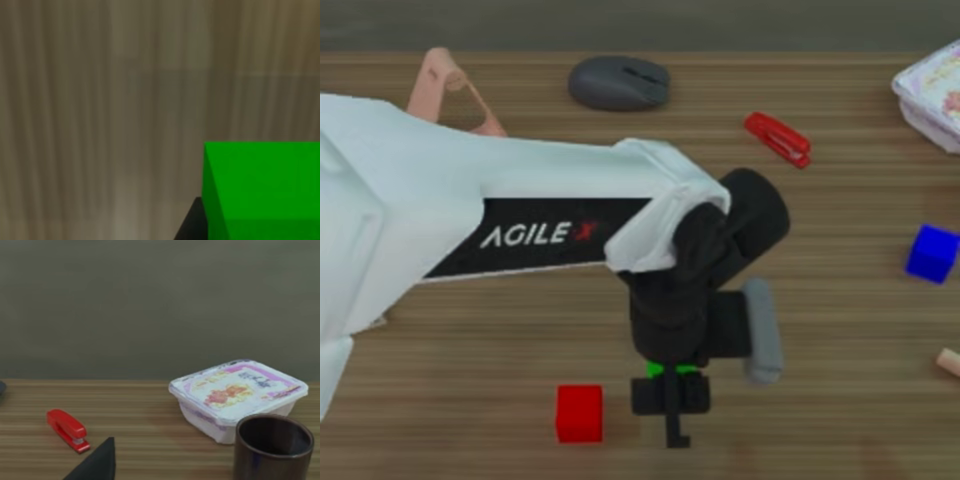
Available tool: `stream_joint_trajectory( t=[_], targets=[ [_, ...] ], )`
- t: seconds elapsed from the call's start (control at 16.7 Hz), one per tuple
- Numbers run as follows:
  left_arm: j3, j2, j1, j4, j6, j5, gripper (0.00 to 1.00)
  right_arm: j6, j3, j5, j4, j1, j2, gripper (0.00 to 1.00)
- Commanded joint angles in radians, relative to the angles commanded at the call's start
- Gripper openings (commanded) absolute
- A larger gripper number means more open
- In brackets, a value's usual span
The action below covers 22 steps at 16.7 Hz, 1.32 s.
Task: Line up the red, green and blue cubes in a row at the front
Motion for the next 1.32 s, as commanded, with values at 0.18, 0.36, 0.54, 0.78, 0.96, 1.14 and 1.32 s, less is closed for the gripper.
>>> stream_joint_trajectory(
  t=[0.18, 0.36, 0.54, 0.78, 0.96, 1.14, 1.32],
  targets=[
    [-0.049, 0.038, -0.002, 0.082, 0.0, -0.001, 0.0, 0.0, 0.0, 0.0, 0.0, 0.0, 0.0, 1.0],
    [-0.054, 0.042, -0.002, 0.088, 0.0, -0.001, 0.0, 0.0, 0.0, 0.0, 0.0, 0.0, 0.0, 1.0],
    [-0.054, 0.042, -0.002, 0.088, 0.0, -0.001, 0.15, 0.0, 0.0, 0.0, 0.0, 0.0, 0.0, 1.0],
    [-0.054, 0.042, -0.002, 0.088, 0.0, -0.001, 0.45, 0.0, 0.0, 0.0, 0.0, 0.0, 0.0, 1.0],
    [-0.054, 0.042, -0.002, 0.088, 0.0, -0.001, 0.68, 0.0, 0.0, 0.0, 0.0, 0.0, 0.0, 1.0],
    [-0.054, 0.042, -0.002, 0.088, 0.0, -0.001, 0.9, 0.0, 0.0, 0.0, 0.0, 0.0, 0.0, 1.0],
    [-0.054, 0.042, -0.002, 0.088, 0.0, -0.001, 1.0, 0.0, 0.0, 0.0, 0.0, 0.0, 0.0, 1.0]
  ],
)
